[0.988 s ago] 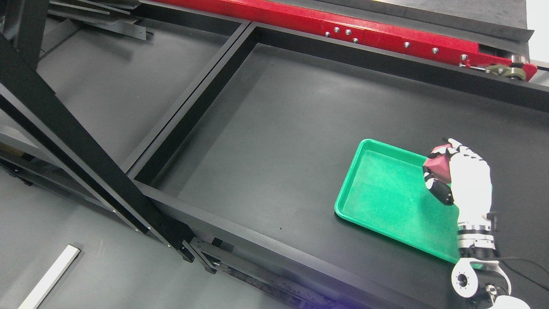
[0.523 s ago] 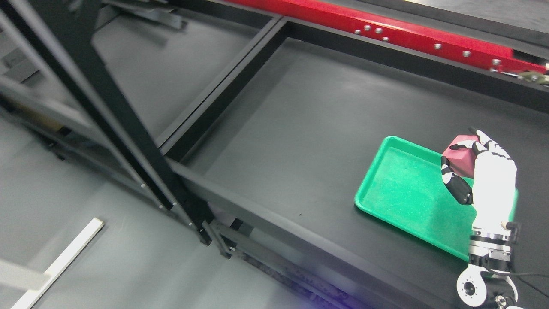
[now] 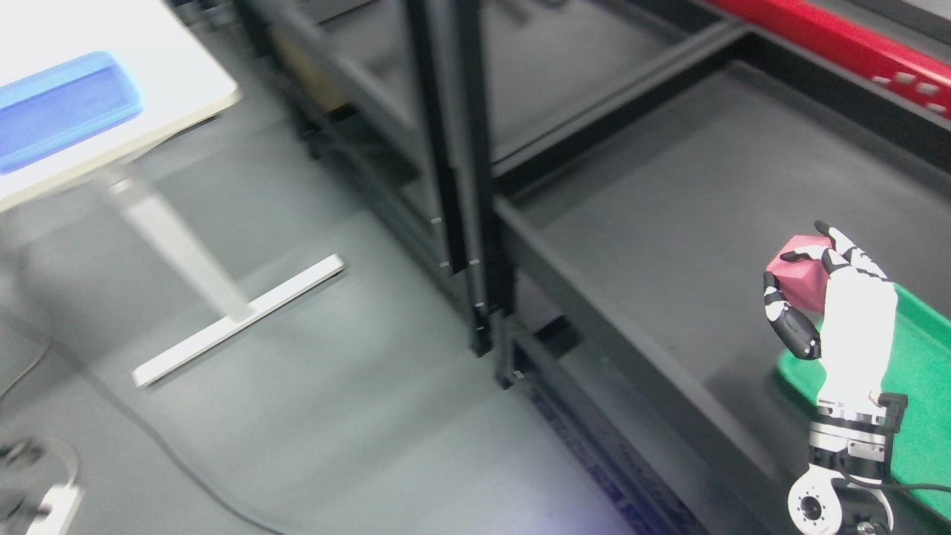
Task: Pick pink block from left shelf to tray
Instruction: 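Turn and drive toward the white table with the blue tray, holding the cube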
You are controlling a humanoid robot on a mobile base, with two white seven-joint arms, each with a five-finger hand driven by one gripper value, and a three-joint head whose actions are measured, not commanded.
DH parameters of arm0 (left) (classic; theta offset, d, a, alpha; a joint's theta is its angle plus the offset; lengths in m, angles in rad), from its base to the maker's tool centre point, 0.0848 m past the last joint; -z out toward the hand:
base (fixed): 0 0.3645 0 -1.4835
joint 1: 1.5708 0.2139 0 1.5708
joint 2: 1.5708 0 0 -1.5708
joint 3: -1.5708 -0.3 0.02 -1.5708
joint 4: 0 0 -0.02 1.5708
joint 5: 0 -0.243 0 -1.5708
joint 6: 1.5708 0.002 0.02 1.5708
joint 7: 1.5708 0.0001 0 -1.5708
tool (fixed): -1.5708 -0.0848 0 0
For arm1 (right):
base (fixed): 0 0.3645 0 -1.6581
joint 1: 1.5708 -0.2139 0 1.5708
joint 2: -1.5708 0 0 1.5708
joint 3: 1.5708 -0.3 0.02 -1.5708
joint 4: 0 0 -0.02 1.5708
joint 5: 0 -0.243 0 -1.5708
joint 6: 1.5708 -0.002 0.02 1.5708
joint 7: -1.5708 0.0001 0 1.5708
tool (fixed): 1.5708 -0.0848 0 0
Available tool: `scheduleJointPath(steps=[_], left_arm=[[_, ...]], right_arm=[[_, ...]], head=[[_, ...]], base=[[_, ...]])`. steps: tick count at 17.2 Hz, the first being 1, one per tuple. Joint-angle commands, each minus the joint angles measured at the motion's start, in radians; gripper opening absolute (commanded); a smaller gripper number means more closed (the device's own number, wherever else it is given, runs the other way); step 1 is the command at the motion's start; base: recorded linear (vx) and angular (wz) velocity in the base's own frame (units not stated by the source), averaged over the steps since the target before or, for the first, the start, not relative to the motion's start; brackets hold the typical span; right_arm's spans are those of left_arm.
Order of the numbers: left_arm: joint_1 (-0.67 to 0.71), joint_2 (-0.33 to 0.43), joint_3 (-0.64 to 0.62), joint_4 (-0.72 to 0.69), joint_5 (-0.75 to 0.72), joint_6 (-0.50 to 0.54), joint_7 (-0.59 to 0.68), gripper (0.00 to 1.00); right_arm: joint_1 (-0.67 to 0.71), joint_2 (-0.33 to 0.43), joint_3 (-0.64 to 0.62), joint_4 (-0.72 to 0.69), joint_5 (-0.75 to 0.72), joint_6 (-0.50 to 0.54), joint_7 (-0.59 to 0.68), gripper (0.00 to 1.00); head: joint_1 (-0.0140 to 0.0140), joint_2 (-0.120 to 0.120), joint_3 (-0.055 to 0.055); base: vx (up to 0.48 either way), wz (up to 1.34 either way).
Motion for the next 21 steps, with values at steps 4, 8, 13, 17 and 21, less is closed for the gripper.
scheduleJointPath(steps=[4, 8, 13, 17, 21], left_arm=[[-0.023, 0.017, 0.0, -0.017, -0.002, 0.0, 0.0, 1.0], [-0.023, 0.017, 0.0, -0.017, -0.002, 0.0, 0.0, 1.0], [-0.023, 0.017, 0.0, -0.017, -0.002, 0.0, 0.0, 1.0], [-0.023, 0.017, 0.0, -0.017, -0.002, 0.0, 0.0, 1.0], [-0.023, 0.017, 0.0, -0.017, -0.002, 0.0, 0.0, 1.0]], right_arm=[[0.005, 0.008, -0.007, -0.024, -0.018, -0.002, 0.01, 0.01], [0.001, 0.011, -0.001, -0.024, -0.019, -0.003, 0.012, 0.01], [-0.007, 0.011, 0.025, -0.02, -0.018, -0.005, 0.013, 0.02], [-0.01, 0.016, 0.058, -0.02, -0.018, -0.005, 0.013, 0.02], [-0.007, 0.016, 0.063, -0.02, -0.019, -0.006, 0.013, 0.02]], head=[[0.0, 0.0, 0.0], [0.0, 0.0, 0.0], [0.0, 0.0, 0.0], [0.0, 0.0, 0.0], [0.0, 0.0, 0.0]], base=[[-0.194, 1.04], [-0.195, 1.13], [-0.152, 0.99], [-0.084, 0.59], [0.031, 0.0]])
